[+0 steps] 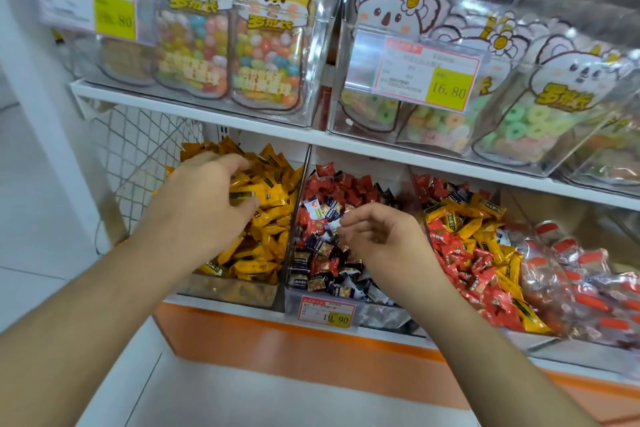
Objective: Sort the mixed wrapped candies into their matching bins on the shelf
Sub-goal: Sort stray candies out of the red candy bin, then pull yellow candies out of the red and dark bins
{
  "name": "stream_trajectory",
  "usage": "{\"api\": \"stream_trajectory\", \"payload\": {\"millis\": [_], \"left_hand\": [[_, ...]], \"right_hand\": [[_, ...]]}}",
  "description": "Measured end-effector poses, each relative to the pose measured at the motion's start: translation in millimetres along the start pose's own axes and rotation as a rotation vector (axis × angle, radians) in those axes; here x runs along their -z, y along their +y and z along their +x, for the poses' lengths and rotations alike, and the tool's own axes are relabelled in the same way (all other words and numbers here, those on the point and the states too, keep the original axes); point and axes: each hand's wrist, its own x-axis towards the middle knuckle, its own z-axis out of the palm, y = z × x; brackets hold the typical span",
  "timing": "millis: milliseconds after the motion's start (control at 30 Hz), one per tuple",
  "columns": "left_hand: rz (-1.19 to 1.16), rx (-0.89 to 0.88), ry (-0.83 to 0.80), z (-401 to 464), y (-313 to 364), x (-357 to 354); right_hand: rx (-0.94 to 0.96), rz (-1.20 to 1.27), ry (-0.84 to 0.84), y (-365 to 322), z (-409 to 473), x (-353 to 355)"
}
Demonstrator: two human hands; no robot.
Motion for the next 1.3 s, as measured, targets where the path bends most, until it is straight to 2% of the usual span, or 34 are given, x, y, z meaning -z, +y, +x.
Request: {"api": "stream_trajectory", "payload": {"millis": [133, 267, 467, 567, 667, 767, 833, 967, 1167, 1300], "left_hand": [[-0.032, -0.081, -0.052, -5.2, 6.8, -5.1], [-0.084, -0.224, -0.077, -8.5, 29.7, -17.1], [-0.16, -0.384, -0.175, -15.4, 71.9, -49.3], [-0.183, -0.435, -0.217, -17.6, 89.8, -66.0], [-0.214, -0.464, -0.25, -18.3, 104.2, -79.6], [-0.229, -0.463, -0.268, -17.7, 113.4, -86.8], [-0.227, -0.463, -0.28, -17.7, 116.4, -89.0], [-0.211, -0.461, -0.275, -17.2, 118.5, -90.4], [-0.24, -0.42, -0.281, -18.7, 122.6, -86.7], [-0.304, -0.398, -0.234, -24.5, 122.7, -78.6]], "right_hand": [[0.027, -0.014, -0.012, 0.8, -3.4, 3.9], [0.077, -0.146, 0.046, 2.5, -9.3, 20.3], [0.042, -0.257, 0.277, 19.0, -10.2, 69.7], [-0.024, -0.506, 0.342, 39.1, 1.4, 98.8], [-0.021, -0.704, 0.323, 51.5, 17.4, 116.0], [-0.077, -0.857, 0.218, 58.4, 30.3, 115.0], [-0.082, -0.826, 0.2, 62.9, 33.8, 112.3], [-0.009, -0.693, 0.327, 66.9, 32.9, 115.1], [-0.07, -0.418, 0.5, 54.7, 13.4, 129.3], [-0.052, -0.235, 0.461, 38.6, -5.3, 122.4]]}}
